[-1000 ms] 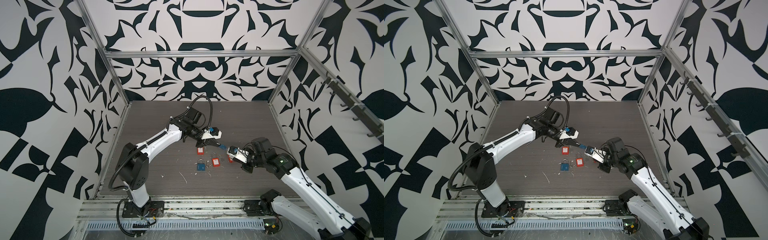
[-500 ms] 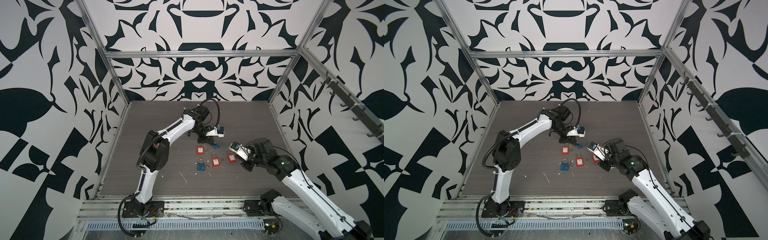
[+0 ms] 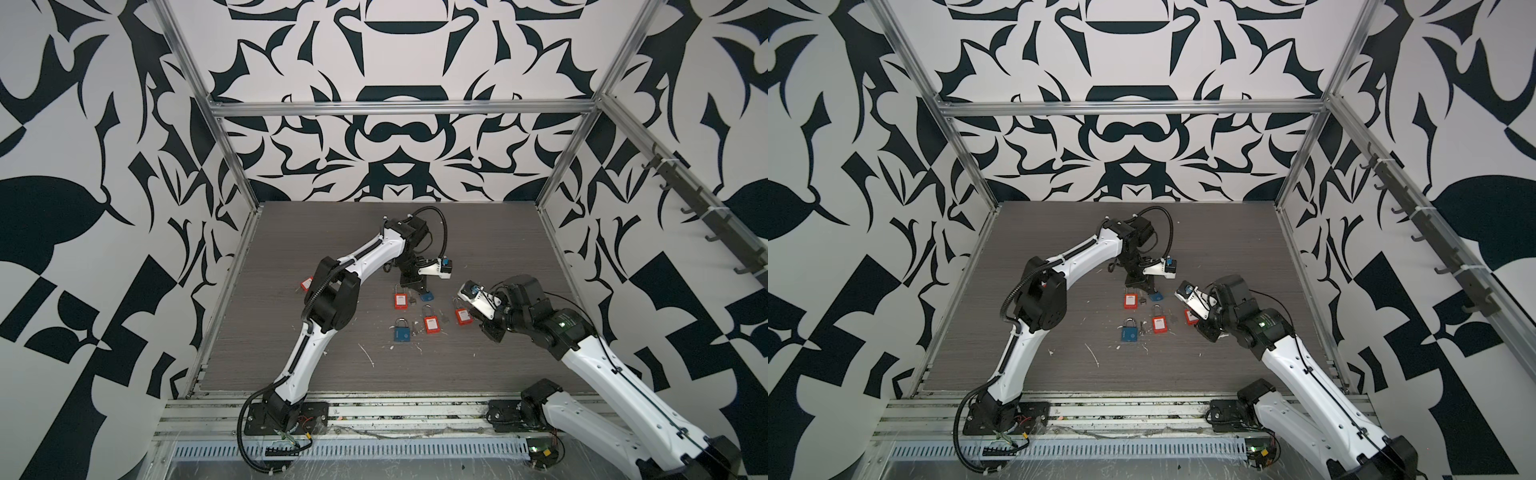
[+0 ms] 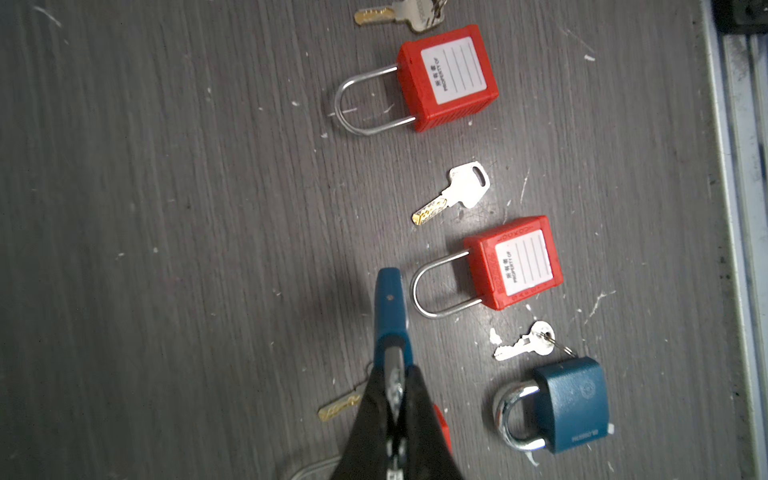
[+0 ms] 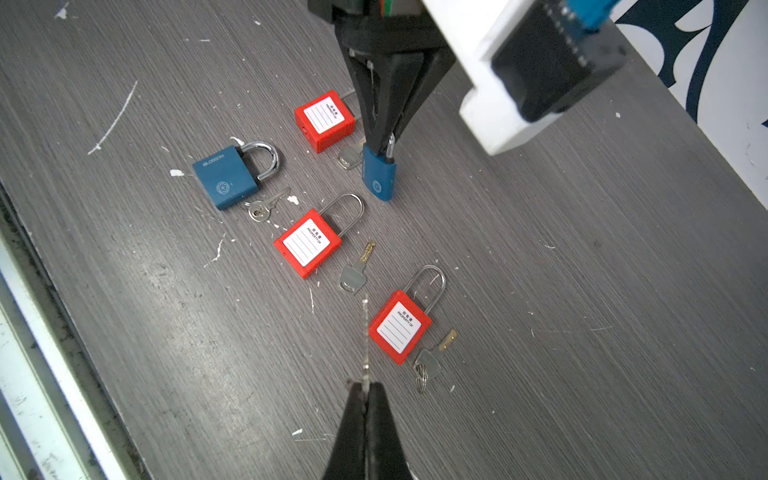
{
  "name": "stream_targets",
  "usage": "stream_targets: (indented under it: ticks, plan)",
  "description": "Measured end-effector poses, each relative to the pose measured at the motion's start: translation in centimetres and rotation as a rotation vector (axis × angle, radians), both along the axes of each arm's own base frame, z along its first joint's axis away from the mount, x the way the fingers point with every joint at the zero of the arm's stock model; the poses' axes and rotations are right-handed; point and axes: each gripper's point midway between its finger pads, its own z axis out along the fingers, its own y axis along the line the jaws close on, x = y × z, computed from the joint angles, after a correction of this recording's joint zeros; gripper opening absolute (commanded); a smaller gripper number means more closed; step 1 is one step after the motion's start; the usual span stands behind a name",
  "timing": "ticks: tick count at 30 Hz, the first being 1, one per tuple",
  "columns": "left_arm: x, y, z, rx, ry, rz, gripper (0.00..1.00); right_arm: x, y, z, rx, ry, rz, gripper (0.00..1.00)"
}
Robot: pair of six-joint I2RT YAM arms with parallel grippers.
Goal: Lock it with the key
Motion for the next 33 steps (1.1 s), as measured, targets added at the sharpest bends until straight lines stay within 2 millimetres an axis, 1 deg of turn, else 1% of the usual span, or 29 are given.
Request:
stream_targets:
  ticks: [8, 14, 21, 29, 33]
  plan:
    - [-1.0, 0.3, -1.2, 0.078, 0.016, -0.016, 0.0, 0.3, 0.2, -0.3, 0.003, 0.003, 0.001, 0.0]
    - [-1.5, 0.4, -1.4, 0.102, 0.031, -0.022, 0.0, 0.3, 0.4, -0.7, 0.009, 0.008, 0.004, 0.0]
    - [-1.2, -0.1, -1.5, 0.11, 0.017, -0.027, 0.01, 0.4, 0.5, -1.4, 0.012, 0.031, 0.001, 0.0]
    - [-0.8, -0.5, -1.5, 0.126, -0.017, -0.02, 0.03, 0.6, 1.0, -1.6, 0.026, 0.037, 0.013, 0.0]
    - [-0.6, -0.5, -1.5, 0.131, -0.023, -0.019, 0.08, 0.7, 1.1, -1.7, 0.029, 0.037, 0.015, 0.0]
